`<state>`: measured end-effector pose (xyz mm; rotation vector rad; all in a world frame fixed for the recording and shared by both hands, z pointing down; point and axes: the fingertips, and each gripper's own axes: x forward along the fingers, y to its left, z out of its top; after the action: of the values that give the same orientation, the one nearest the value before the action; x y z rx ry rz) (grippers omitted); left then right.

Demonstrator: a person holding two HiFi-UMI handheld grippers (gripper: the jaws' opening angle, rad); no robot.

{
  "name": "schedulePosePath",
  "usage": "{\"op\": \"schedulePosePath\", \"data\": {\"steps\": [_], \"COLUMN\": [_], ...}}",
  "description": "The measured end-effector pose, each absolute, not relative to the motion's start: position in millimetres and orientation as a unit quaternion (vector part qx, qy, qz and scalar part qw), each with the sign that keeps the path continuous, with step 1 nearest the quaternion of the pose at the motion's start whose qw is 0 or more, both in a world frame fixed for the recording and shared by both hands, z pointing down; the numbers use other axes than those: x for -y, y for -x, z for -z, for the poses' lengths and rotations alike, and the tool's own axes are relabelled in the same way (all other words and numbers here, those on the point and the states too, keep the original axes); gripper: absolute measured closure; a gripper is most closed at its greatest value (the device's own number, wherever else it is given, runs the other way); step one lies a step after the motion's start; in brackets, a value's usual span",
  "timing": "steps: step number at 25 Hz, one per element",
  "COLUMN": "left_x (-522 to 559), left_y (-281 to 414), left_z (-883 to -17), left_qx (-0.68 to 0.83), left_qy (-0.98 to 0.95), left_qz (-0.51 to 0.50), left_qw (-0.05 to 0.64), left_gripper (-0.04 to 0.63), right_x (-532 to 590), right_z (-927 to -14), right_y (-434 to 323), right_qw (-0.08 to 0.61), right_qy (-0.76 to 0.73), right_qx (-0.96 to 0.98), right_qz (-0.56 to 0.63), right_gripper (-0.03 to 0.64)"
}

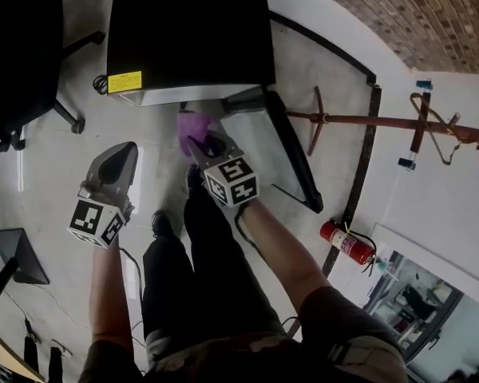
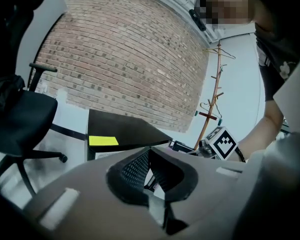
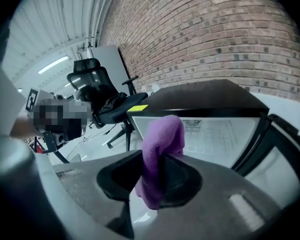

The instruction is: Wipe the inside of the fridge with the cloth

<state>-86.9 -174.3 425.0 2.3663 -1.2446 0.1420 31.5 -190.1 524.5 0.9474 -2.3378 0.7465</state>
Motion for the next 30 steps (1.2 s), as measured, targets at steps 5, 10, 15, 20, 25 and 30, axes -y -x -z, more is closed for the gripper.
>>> {"op": "schedulePosePath", "data": {"steps": [5, 10, 15, 20, 25, 30], "left_x": [191.6, 201.2, 209.0, 222.9, 235.7, 244.0], "left_y": [86.6, 89.6, 82.1, 82.7, 100.9, 126.1], "left_z": [-490.4, -538.2, -577.7, -610.4, -626.1, -627.7], "left_qx": [0.45, 0.445, 0.421, 0.435, 0.46, 0.481], "left_qy": [-0.862, -0.867, -0.886, -0.883, -0.874, -0.866], "left_qz": [-0.054, -0.055, -0.062, -0.049, -0.034, -0.037], "left_qw": [0.226, 0.217, 0.187, 0.171, 0.156, 0.13], "left_gripper": [0.577, 0.578, 0.577, 0.578, 0.578, 0.578], "right_x": [221.5, 242.8, 261.8, 275.8, 285.0, 296.5], "right_z": [-578.4, -605.0, -630.1, -648.9, -657.1, -649.6], "right_y": [-18.1, 5.4, 25.4, 41.8, 56.4, 71.6], "right_qw": [0.22, 0.189, 0.15, 0.121, 0.089, 0.051], "right_qy": [-0.346, -0.32, -0.3, -0.277, -0.254, -0.246], "right_qx": [0.871, 0.896, 0.911, 0.926, 0.936, 0.942], "right_qz": [-0.272, -0.243, -0.238, -0.225, -0.226, -0.224], "right_gripper": [0.54, 0.54, 0.54, 0.54, 0.54, 0.54]}}
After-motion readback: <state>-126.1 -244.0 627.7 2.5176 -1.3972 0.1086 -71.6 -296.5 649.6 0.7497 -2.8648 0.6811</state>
